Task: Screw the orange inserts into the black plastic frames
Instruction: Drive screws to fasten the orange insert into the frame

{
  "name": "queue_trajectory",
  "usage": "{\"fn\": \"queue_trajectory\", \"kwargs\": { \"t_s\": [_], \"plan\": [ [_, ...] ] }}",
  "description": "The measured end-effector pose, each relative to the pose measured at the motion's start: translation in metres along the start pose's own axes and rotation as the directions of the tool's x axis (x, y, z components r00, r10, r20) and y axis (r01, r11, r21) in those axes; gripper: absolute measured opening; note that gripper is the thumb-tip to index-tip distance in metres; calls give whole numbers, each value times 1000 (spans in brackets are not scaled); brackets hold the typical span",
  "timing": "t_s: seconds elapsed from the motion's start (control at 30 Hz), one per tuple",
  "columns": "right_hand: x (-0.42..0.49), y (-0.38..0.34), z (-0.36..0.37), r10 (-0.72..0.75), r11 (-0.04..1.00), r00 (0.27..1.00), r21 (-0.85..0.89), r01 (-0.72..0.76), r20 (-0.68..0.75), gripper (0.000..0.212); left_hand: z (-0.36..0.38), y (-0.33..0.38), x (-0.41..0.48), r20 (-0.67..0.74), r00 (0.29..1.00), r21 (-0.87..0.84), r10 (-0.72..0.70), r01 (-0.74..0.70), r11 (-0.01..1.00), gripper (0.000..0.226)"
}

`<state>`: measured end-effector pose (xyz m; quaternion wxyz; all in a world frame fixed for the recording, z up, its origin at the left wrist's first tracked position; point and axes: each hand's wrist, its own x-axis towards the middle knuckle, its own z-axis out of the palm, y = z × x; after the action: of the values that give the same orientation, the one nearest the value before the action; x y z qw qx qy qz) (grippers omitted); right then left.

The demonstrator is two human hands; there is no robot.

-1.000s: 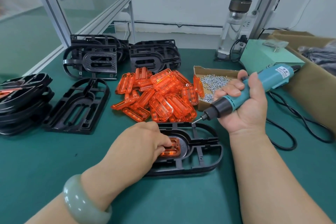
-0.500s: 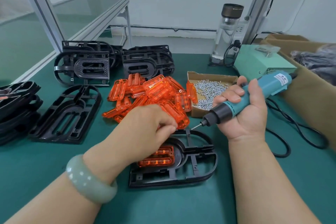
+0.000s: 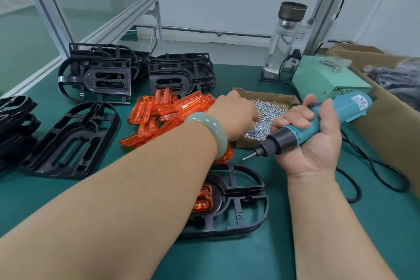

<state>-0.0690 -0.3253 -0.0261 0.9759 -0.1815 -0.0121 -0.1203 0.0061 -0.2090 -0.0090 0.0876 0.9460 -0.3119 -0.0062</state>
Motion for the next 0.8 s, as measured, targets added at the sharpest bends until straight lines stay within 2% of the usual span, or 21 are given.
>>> {"fn": "queue_trajectory", "kwargs": {
  "t_s": [0.07, 0.13, 0.23, 0.33, 0.5, 0.57, 0.63, 0.7, 0.8],
  "plan": [
    [0, 0, 1, 3, 1000, 1000, -3, -3, 6, 18, 1, 4, 4, 70, 997, -25, -31, 33, 999, 31],
    [-1, 1, 2, 8, 1000, 1000, -3, -8, 11, 17, 1, 9, 7, 83, 995, 43, -63, 60, 997, 28],
    [-1, 3, 2, 11, 1000, 1000, -10, -11, 1, 17, -1, 17, 10, 56, 995, 154, -85, 76, 985, 7],
    [-1, 3, 1, 12, 1000, 1000, -19, -12, -8, 17, -2, 22, 10, 9, 997, 253, -70, 66, 965, 19],
    [-1, 4, 2, 11, 1000, 1000, -23, -11, -1, 17, 5, 20, 9, -50, 999, 277, -19, 32, 960, 9],
    [-1, 4, 3, 13, 1000, 1000, -20, -13, -1, 17, 6, 16, 8, -107, 994, 185, -21, 41, 982, 9],
    [-1, 4, 2, 11, 1000, 1000, -11, -11, -8, 17, 1, 14, 4, -167, 984, -17, -60, 58, 998, 17],
    [-1, 3, 1, 11, 1000, 1000, 1, -11, -18, 17, -5, 12, -2, -259, 959, -215, -114, 58, 975, 16],
    [-1, 4, 1, 13, 1000, 1000, 13, -13, -23, 17, -15, 6, -13, -417, 882, -421, -219, 26, 907, 10]
  ]
}}
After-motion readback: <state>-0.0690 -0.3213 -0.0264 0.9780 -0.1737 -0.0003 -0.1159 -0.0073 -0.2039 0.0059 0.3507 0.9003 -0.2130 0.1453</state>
